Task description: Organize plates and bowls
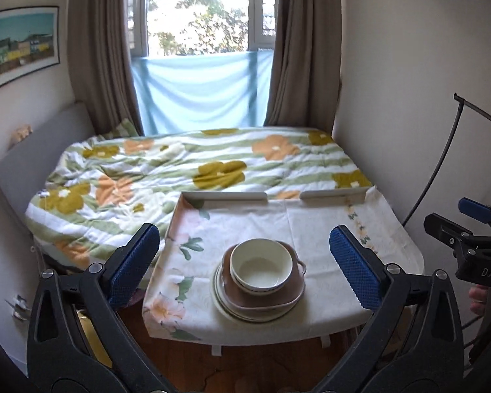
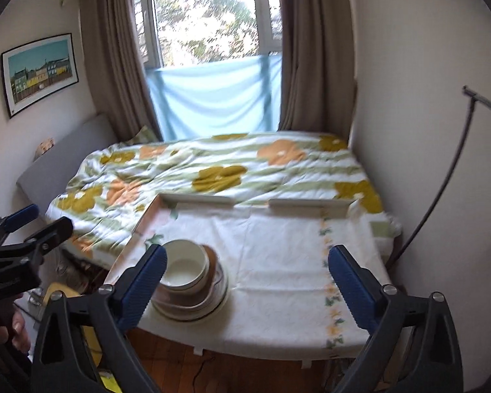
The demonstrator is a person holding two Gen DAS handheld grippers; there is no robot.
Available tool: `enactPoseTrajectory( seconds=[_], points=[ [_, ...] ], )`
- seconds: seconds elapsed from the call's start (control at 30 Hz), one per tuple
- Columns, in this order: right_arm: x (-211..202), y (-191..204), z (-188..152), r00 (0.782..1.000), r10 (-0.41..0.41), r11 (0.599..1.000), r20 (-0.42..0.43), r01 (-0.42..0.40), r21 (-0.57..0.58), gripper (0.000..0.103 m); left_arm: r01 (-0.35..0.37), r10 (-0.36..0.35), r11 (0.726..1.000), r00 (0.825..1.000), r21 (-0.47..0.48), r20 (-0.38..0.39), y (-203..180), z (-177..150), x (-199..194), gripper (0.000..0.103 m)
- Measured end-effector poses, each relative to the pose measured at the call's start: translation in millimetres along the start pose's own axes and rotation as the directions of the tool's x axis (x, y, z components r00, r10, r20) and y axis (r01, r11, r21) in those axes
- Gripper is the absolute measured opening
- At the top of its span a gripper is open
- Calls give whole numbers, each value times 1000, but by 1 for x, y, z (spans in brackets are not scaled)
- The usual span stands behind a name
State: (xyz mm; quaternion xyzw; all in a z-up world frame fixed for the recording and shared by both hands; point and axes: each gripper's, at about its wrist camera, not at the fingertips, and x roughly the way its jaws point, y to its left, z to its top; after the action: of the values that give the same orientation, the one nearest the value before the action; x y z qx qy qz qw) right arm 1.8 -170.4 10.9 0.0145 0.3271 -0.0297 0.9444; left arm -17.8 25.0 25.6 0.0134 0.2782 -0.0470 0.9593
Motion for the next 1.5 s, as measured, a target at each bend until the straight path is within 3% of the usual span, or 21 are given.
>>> enactPoseTrajectory(
  seconds=[0.2, 0.5, 1.5],
  points=[
    [-27, -6, -4, 996, -32, 999, 78, 30, 20, 98, 2, -1, 1000, 999, -13, 46, -5, -5, -23, 103],
    [-44, 0, -7, 990, -59, 998, 128, 57, 20, 98, 2, -1, 1000, 994, -9, 110, -2, -6, -41, 103],
    [-36, 6, -8, 990, -45, 999, 137, 41, 31, 98, -36, 30, 999, 984, 28, 178, -9, -6, -50, 103]
  ],
)
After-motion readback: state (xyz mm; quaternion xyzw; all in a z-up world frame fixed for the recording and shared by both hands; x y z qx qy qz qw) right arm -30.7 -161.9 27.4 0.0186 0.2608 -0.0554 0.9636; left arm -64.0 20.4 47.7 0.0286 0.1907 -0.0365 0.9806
